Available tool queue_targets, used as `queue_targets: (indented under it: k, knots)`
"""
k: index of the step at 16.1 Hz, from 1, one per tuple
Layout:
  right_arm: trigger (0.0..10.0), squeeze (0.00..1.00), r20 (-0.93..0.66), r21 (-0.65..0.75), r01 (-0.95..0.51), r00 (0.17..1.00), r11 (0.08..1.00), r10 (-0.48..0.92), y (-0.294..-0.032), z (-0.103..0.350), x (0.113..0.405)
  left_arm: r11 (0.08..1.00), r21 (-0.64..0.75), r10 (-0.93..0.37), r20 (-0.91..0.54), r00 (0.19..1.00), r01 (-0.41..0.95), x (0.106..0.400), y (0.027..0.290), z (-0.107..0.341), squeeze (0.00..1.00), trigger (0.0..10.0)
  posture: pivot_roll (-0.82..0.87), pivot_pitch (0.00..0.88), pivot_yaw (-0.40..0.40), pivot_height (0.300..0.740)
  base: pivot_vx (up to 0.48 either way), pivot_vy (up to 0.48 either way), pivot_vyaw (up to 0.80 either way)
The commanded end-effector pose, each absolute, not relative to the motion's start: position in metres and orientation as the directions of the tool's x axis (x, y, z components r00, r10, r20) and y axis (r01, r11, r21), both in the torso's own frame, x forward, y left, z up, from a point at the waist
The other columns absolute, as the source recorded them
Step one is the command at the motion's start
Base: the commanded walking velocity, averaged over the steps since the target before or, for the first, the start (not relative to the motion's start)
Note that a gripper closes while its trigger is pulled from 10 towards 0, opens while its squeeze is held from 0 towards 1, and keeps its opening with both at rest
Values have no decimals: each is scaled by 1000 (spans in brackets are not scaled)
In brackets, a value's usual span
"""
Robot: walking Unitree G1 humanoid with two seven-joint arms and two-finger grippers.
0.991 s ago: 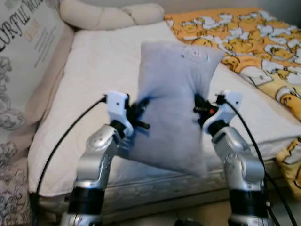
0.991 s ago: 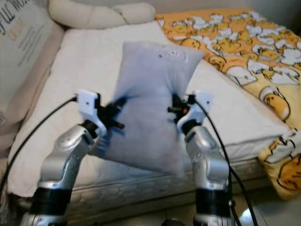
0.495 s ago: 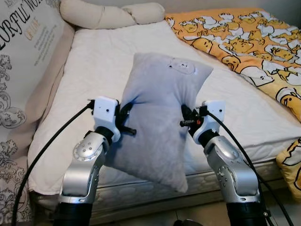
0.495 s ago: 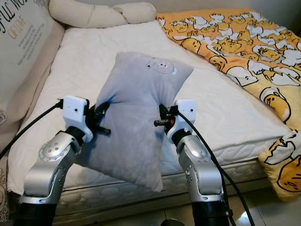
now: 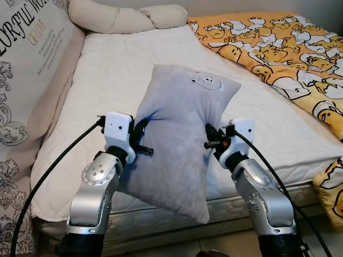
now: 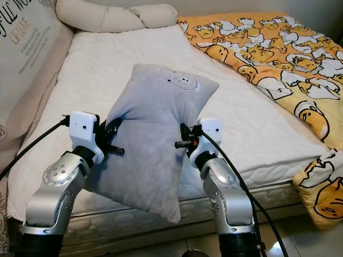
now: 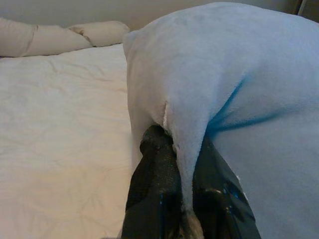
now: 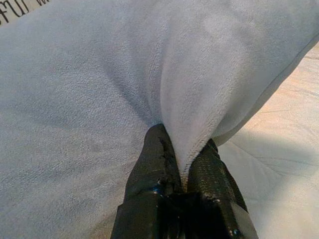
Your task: Clean up the room
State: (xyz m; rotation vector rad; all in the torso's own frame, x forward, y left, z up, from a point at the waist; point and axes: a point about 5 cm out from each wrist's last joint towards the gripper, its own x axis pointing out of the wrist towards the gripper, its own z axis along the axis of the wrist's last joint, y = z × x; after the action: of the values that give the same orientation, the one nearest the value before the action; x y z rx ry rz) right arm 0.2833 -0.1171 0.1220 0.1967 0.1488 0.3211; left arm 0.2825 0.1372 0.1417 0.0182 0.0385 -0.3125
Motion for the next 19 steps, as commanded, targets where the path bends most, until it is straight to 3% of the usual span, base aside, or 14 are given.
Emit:
queue_targets:
  k: [1,6,19]
  knots:
    - [10000,0,-78,197,-289,948,937,309,-122,130,283,961,29,-275,12,961,275,281,142,154,0,10000,-66,0,-4,740,0,0,0]
    - [10000,0,-92,185,-291,946,939,312,-124,128,282,963,26,-269,7,963,269,283,144,153,0,10000,-66,0,-6,740,0,0,0]
    - [10000,0,-105,193,-286,945,939,310,-122,123,284,958,38,-284,-12,959,285,283,144,153,0,10000,-51,0,-3,740,0,376,0]
